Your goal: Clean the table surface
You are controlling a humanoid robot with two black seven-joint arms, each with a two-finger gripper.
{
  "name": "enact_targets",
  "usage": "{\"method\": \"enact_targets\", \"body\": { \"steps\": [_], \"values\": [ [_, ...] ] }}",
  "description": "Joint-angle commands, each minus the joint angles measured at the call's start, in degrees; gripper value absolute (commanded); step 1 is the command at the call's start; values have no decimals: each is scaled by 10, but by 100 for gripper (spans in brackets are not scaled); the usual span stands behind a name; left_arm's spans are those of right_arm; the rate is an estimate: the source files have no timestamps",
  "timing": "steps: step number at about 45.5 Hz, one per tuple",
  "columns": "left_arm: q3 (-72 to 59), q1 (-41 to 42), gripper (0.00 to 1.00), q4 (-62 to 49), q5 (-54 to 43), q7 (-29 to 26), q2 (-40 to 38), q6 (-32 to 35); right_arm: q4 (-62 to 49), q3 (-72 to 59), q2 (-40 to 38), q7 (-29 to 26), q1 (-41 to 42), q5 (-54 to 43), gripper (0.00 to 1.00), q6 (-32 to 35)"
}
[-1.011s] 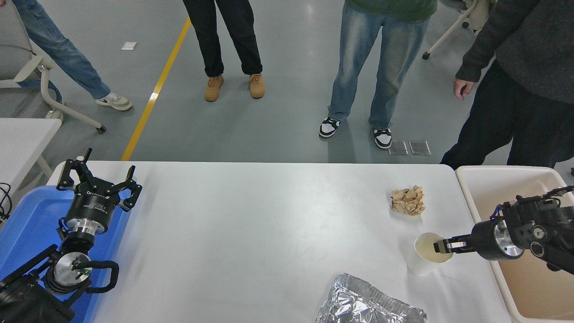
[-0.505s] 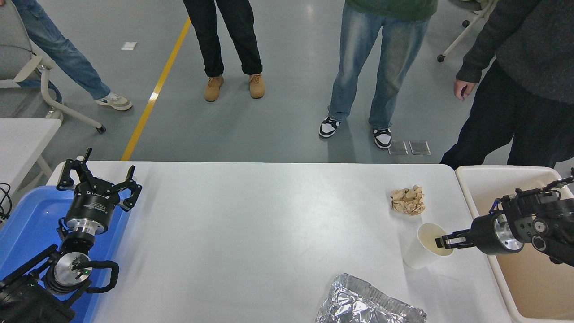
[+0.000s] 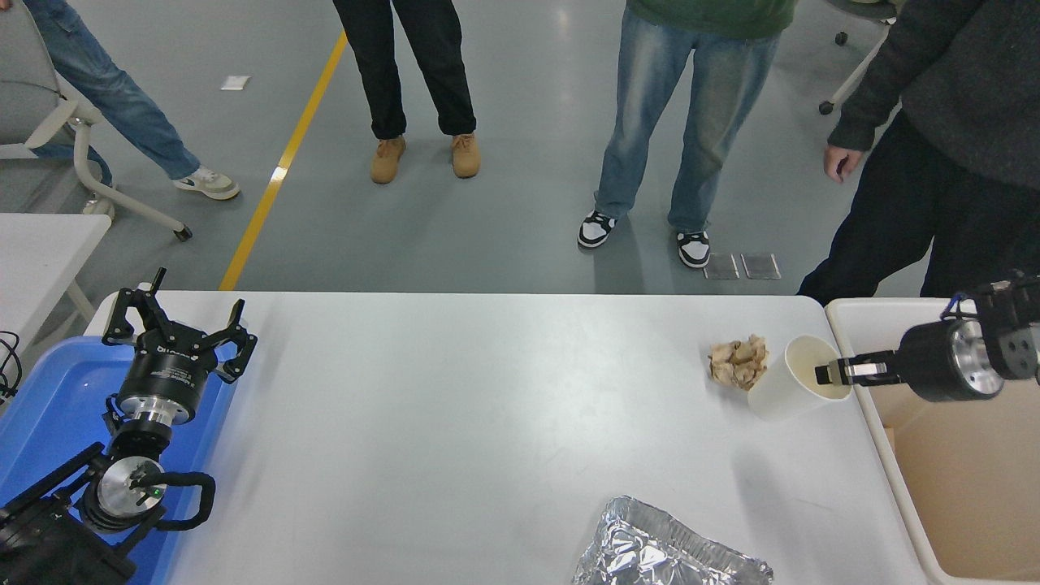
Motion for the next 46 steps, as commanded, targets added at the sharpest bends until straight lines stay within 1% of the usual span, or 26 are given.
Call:
{"method": "enact_targets", "body": {
  "steps": [1,6,10,23,31,38,46],
  "values": [
    [0,0,99,0,0,0,0,0,54,2,-78,8,52,11,0,31],
    [0,0,99,0,0,0,0,0,51,3,-96,19,90,12,0,61],
    [0,0,99,0,0,0,0,0,47,3,-111,22,109,12,0,66],
    [0,0,99,0,0,0,0,0,-32,-8,-118,26,101,10,0,60],
    [0,0,99,0,0,0,0,0,-95,-7,-107,40,63,12,0,29],
    [0,0,99,0,0,0,1,0,-173,1,-75,57,15,12,0,2],
    [0,0,99,0,0,0,0,0,-237,-3,-48,76,-33,21,0,-27]
  ]
}}
